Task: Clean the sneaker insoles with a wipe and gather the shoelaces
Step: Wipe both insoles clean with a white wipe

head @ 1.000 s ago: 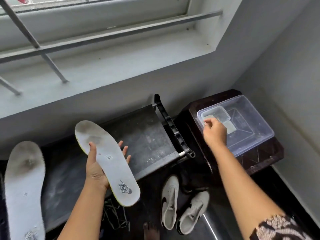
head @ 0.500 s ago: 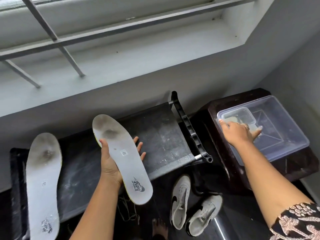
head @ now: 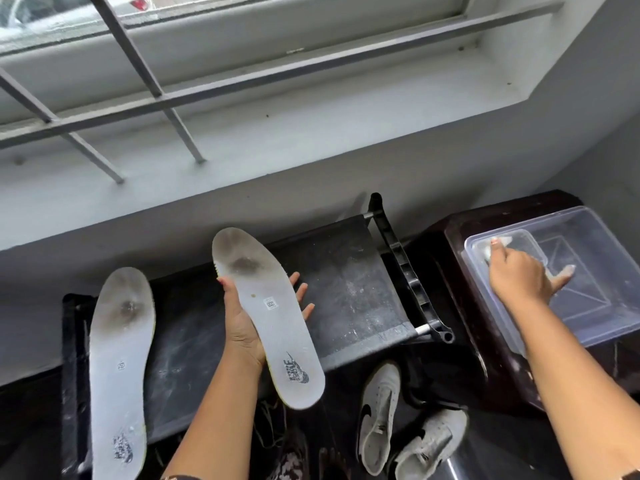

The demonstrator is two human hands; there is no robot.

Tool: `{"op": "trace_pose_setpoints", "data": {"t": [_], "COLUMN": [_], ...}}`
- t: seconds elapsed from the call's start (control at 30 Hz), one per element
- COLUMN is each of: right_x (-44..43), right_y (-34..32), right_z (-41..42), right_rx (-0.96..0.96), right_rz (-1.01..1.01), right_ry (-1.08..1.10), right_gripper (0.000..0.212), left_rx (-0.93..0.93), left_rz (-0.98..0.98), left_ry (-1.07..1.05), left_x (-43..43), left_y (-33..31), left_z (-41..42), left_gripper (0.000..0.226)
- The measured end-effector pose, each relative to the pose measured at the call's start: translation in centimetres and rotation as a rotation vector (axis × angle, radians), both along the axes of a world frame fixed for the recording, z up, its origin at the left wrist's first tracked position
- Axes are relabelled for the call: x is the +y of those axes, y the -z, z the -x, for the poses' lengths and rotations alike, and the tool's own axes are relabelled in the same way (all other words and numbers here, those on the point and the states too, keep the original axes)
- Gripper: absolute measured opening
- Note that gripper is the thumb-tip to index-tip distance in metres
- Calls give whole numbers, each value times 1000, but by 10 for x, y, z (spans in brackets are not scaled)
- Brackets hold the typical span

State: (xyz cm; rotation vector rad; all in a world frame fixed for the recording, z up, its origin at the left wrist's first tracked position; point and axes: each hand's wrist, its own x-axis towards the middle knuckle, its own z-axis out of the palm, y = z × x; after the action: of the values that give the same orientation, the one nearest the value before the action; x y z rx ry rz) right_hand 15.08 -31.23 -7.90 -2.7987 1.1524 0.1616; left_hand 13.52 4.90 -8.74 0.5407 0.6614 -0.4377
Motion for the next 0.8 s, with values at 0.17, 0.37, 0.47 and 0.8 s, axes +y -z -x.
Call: {"op": "trace_pose_setpoints", "data": {"t": [0.17, 0.37, 0.47, 0.8], "right_x": [42, 122, 164, 247], "right_y": [-31, -46, -44, -35], "right_z": [-4, 2, 7, 15], "right_rx": [-452, -886, -960, -870], "right_rz": [-156, -771, -1136, -1593], "right_ry": [97, 154, 219, 437], "right_gripper": [40, 23, 18, 12], "left_rx": [-1, 31, 41, 25], "left_rz": [41, 49, 36, 51], "left_ry": [-12, -4, 9, 75], "left_x": [6, 11, 16, 43], "left_y": [-3, -5, -5, 7], "left_z": [-4, -7, -2, 17], "left_gripper": [108, 114, 113, 104]}}
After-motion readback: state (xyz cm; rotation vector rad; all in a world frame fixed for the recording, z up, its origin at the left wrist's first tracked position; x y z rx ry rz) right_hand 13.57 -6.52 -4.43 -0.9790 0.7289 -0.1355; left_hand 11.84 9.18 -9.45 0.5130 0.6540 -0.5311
